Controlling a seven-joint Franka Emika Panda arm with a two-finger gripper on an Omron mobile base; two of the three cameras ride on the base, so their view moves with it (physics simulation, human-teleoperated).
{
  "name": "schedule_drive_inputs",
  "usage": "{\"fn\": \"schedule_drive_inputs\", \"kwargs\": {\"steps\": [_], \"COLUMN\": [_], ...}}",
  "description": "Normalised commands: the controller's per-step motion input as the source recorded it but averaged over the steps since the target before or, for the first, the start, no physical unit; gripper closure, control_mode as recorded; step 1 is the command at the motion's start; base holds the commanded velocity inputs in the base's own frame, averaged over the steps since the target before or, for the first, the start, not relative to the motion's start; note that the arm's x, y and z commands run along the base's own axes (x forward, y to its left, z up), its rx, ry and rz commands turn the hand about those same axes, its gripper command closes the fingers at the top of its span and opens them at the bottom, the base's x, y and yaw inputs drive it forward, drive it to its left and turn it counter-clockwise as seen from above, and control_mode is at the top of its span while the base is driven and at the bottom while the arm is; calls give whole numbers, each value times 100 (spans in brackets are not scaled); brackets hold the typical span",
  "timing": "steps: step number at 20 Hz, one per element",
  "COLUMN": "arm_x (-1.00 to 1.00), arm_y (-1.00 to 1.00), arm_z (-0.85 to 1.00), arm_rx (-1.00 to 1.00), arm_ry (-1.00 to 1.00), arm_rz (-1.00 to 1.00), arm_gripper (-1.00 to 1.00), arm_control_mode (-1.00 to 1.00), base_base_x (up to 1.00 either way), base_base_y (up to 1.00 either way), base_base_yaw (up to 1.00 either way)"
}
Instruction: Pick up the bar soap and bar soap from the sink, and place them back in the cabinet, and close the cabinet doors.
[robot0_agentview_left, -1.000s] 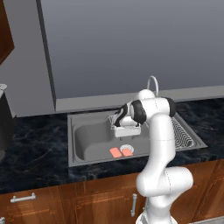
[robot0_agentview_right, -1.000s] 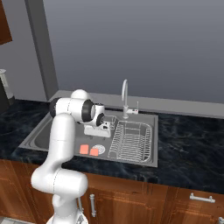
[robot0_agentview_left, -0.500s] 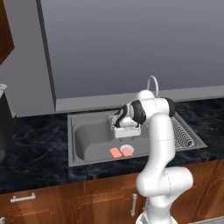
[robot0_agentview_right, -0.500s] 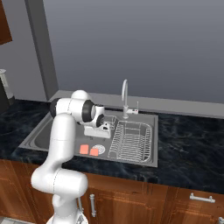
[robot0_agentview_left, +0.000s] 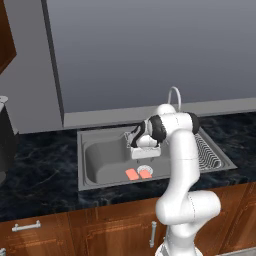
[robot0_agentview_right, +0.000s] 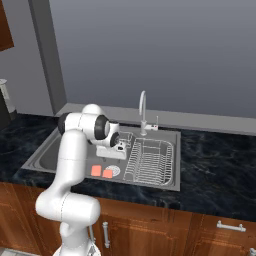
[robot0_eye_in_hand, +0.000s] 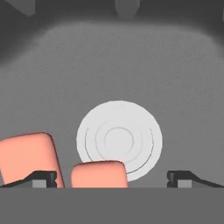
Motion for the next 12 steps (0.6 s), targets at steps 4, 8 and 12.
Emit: {"fn": "schedule_drive_inputs", "kwargs": {"steps": [4, 8, 12], "arm_x": [0, 0, 0], "arm_y": [0, 0, 0], "arm_z": [-14, -11, -4], "arm_rx": [0, 0, 0], "arm_ry": [0, 0, 0], "arm_rz": [0, 0, 0], "arm_gripper": [-100, -100, -100], "arm_control_mode": [-100, -100, -100], "base_base_x": [0, 0, 0], "base_base_y": [0, 0, 0], "base_base_yaw": [0, 0, 0]}}
